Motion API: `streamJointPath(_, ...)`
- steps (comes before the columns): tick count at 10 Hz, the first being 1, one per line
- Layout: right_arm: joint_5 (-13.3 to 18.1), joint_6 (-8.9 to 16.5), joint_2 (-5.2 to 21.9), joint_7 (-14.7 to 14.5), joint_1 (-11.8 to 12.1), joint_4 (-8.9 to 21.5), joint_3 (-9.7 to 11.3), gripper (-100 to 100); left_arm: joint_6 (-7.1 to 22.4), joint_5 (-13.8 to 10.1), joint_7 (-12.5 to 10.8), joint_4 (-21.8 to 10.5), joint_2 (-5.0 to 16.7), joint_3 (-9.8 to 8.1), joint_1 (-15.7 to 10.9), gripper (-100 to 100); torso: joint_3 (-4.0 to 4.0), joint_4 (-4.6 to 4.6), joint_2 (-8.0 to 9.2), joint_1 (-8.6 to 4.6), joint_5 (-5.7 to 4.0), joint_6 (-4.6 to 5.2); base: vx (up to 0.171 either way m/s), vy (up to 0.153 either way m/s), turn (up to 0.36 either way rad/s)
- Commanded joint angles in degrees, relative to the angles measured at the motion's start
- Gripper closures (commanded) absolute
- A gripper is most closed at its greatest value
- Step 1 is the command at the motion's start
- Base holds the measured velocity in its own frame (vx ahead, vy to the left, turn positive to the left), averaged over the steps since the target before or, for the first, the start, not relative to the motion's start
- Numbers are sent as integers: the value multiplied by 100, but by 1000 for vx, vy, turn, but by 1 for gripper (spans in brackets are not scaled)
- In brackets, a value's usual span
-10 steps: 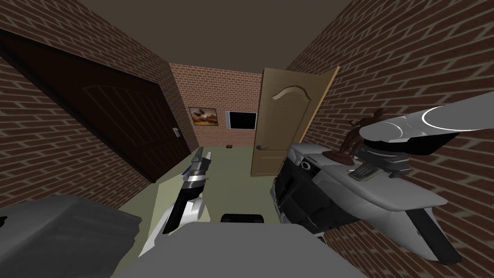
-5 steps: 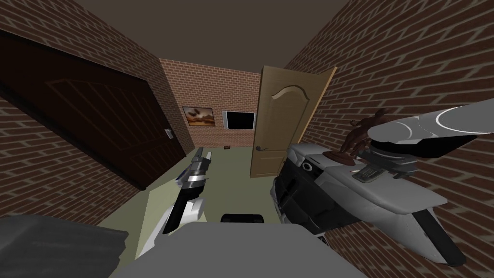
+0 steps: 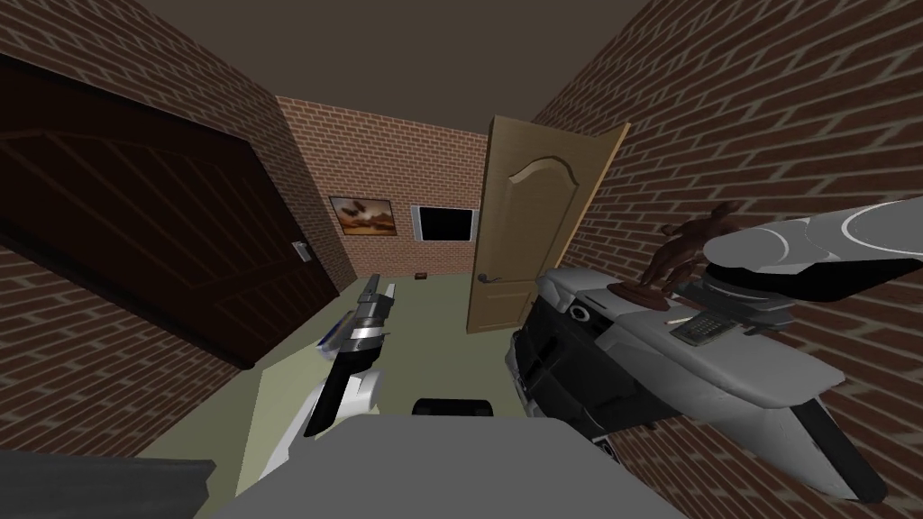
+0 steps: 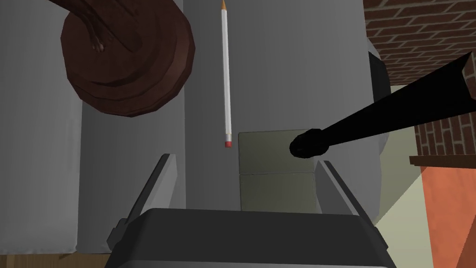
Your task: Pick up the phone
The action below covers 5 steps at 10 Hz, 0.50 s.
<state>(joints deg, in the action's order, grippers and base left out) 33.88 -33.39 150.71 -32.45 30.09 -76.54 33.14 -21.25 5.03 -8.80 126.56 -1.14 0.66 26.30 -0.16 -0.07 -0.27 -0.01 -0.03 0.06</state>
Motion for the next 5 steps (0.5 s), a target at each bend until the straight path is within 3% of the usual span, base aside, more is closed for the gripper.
streamJointPath(1,-6,1,-3,-208,0,2,2,-100,0,0,0,0,0,0,0,0,0,0,0,0,0,0,0,0,0)
streamJointPath(2,-291,254,-215,-415,21,214,185,-100,0,0,0,0,0,0,0,0,8,4,13,-12,-4,2,127,64,-282)
streamJointPath(3,-387,254,-215,-594,21,214,185,-100,0,0,0,0,0,-1,3,0,-3,3,-12,1,-4,13,157,127,-218)
streamJointPath(5,-387,254,-215,-933,21,214,185,-100,0,0,0,0,0,0,0,0,-8,-4,-13,21,6,-3,36,59,24)
